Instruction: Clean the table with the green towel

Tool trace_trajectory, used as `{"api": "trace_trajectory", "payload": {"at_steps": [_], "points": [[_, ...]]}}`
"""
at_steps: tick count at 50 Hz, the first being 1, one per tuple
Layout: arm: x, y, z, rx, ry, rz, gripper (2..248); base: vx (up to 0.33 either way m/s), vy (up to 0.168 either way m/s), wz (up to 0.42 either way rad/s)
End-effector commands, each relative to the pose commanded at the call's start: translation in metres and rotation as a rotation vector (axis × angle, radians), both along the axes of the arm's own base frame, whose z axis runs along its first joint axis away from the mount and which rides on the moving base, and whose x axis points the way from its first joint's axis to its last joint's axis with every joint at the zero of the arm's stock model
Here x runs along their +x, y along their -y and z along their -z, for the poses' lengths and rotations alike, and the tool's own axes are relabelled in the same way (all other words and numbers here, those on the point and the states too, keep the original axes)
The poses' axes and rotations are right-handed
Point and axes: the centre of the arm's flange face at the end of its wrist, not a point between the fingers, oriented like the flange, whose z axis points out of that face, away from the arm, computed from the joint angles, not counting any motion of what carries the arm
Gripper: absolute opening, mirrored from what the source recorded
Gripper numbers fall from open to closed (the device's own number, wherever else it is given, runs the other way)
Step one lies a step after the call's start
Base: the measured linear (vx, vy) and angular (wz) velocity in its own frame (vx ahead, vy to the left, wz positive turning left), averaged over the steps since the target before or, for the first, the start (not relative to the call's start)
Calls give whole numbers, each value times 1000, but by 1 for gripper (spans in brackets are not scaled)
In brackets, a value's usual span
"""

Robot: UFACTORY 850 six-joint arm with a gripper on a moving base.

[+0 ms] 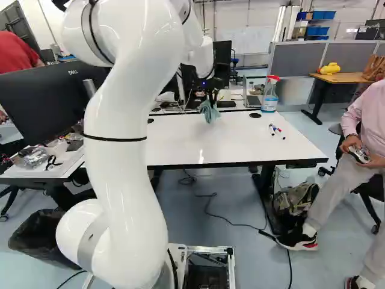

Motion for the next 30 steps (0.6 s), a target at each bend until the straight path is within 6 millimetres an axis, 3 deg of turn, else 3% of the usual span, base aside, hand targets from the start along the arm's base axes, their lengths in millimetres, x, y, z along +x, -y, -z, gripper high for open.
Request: {"api": "trace_trajectory", "payload": {"at_steps": [30], "points": [[35, 48, 4, -13, 43, 52, 47, 0, 0, 0]]}}
